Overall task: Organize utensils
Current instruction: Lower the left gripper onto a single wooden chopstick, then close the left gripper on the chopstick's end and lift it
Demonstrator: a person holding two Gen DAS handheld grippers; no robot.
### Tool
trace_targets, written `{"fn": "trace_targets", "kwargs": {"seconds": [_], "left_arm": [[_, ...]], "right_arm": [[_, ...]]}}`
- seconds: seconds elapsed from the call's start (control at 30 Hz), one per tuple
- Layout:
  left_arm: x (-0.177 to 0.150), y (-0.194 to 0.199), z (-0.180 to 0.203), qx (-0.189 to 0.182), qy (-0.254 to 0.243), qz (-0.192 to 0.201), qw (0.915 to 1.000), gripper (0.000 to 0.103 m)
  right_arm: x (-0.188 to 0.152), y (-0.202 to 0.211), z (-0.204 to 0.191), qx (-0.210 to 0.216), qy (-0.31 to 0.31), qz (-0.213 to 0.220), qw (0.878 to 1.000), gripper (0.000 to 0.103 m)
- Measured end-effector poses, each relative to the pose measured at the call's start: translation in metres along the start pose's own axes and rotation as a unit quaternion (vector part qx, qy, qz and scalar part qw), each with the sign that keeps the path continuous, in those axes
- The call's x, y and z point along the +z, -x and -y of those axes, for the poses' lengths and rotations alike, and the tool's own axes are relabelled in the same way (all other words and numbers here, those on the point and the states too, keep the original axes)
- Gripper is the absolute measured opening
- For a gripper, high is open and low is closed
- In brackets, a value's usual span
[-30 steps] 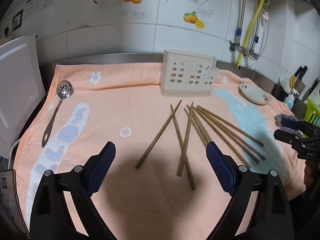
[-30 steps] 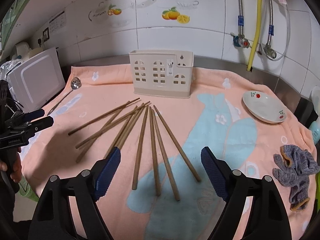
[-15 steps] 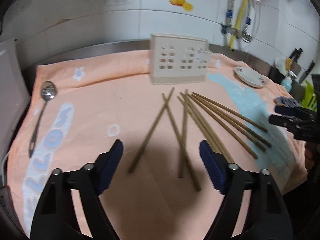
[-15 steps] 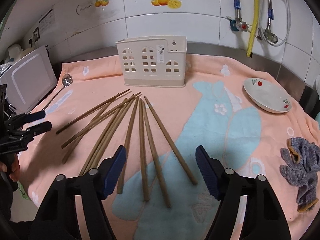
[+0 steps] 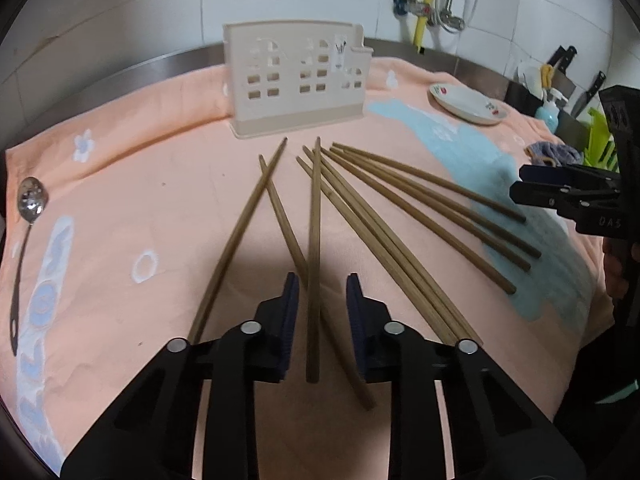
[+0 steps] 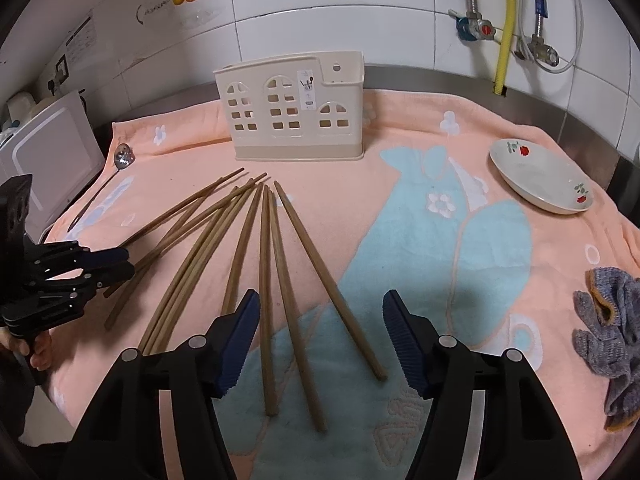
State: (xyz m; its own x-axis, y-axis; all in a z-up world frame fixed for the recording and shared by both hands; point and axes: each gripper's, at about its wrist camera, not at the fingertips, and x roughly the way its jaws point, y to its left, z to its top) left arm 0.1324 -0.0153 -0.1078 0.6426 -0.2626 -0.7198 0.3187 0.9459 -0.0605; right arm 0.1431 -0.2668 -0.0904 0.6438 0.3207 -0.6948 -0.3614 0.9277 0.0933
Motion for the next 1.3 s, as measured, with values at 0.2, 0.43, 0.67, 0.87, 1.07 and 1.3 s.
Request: {"fn": "trace_targets", "kwargs": {"seconds": [0.2, 0.43, 0.67, 0.87, 1.07, 1.3], "left_arm": [[0.001, -0.010, -0.004, -0.001, -0.002, -0.012, 0.9999, 0.011], [0.002, -0.013, -0.004, 0.002, -0.006, -0.017, 0.9998, 0.007], [0.002, -0.014, -0.004, 0.005, -0.009, -0.018, 0.9998, 0.007], [0.003, -0.010, -0.005, 0.013, -0.007, -0.010, 0.9998, 0.005], [0.006, -0.004, -0.007, 0.018, -0.004, 0.000, 0.9998, 0.005], [0.006, -0.006, -0.011, 0.018, 0.000, -0.005, 0.9998, 0.005]], "right_arm": [[0.000, -0.008, 0.004, 0.001, -0.004, -0.006, 1.000, 0.060], [0.000, -0.012, 0.003, 0.004, -0.002, -0.010, 1.000, 0.060], [-0.001, -0.018, 0.004, 0.006, -0.002, -0.017, 1.000, 0.055], [-0.005, -0.021, 0.012, 0.005, -0.008, -0.027, 1.000, 0.045], [-0.010, -0.026, 0.017, 0.002, -0.008, -0.039, 0.999, 0.033], [-0.013, -0.034, 0.017, -0.005, 0.005, -0.051, 0.999, 0.024]]}}
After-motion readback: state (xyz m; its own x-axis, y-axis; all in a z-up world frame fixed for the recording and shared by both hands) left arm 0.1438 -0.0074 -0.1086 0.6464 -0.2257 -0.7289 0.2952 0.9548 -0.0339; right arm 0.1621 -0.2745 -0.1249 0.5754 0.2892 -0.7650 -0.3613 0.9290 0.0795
